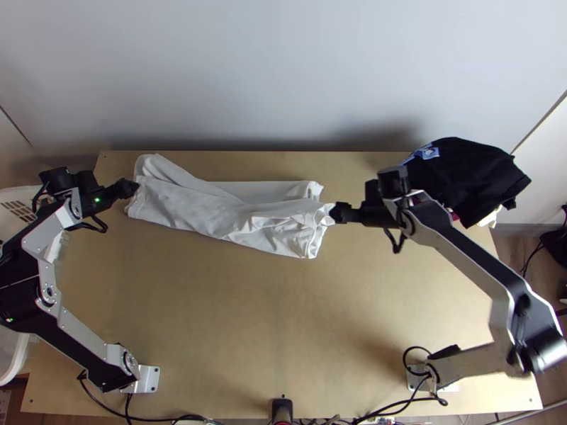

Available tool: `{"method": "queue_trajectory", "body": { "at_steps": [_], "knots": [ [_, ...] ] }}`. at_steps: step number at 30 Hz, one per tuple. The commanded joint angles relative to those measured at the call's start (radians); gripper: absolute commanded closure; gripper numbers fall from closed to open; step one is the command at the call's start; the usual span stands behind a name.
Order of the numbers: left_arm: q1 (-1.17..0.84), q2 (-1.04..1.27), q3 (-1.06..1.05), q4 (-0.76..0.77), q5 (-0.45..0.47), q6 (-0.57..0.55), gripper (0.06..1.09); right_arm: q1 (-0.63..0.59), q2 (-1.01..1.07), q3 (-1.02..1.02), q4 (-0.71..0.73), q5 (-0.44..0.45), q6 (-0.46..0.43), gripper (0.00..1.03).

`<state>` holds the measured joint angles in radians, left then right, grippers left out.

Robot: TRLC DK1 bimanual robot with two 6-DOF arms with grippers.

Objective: Fold the t-shirt

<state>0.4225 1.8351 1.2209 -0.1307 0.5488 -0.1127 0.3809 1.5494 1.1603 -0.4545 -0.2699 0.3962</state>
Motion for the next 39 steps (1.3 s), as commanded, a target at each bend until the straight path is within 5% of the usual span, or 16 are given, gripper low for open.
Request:
{"method": "queue_trajectory", "body": {
  "at_steps": [1, 9, 20, 29, 32, 33, 35, 39],
  "knots": [
    [0.013, 0.082, 0.078, -0.173, 0.019, 0.251, 0.11, 0.038, -0.175, -0.008, -0.135, -0.031, 0.02, 0.04],
    [0.038, 0.24, 0.229, -0.313, 0.013, 0.433, 0.11, 0.032, -0.221, -0.039, -0.19, -0.069, 0.032, 0.04],
    [-0.018, 0.38, 0.477, -0.478, 0.02, 0.392, 0.11, 0.029, -0.212, -0.054, -0.197, -0.084, 0.027, 0.04],
    [-0.106, 0.385, 0.439, -0.564, 0.053, 0.375, 0.13, 0.01, -0.206, -0.045, -0.193, -0.084, 0.026, 0.04],
    [-0.113, 0.366, 0.399, -0.598, 0.119, 0.372, 0.29, 0.009, -0.203, -0.04, -0.188, -0.084, 0.026, 0.04],
    [-0.114, 0.343, 0.367, -0.59, 0.132, 0.377, 0.46, 0.007, -0.199, -0.039, -0.187, -0.084, 0.026, 0.04],
    [-0.111, 0.294, 0.31, -0.532, 0.152, 0.35, 1.01, 0.006, -0.198, -0.037, -0.184, -0.084, 0.026, 0.04],
    [-0.06, 0.216, 0.287, -0.561, 0.221, 0.338, 1.0, 0.004, -0.196, -0.047, -0.171, -0.084, 0.027, 0.04]
  ]
}}
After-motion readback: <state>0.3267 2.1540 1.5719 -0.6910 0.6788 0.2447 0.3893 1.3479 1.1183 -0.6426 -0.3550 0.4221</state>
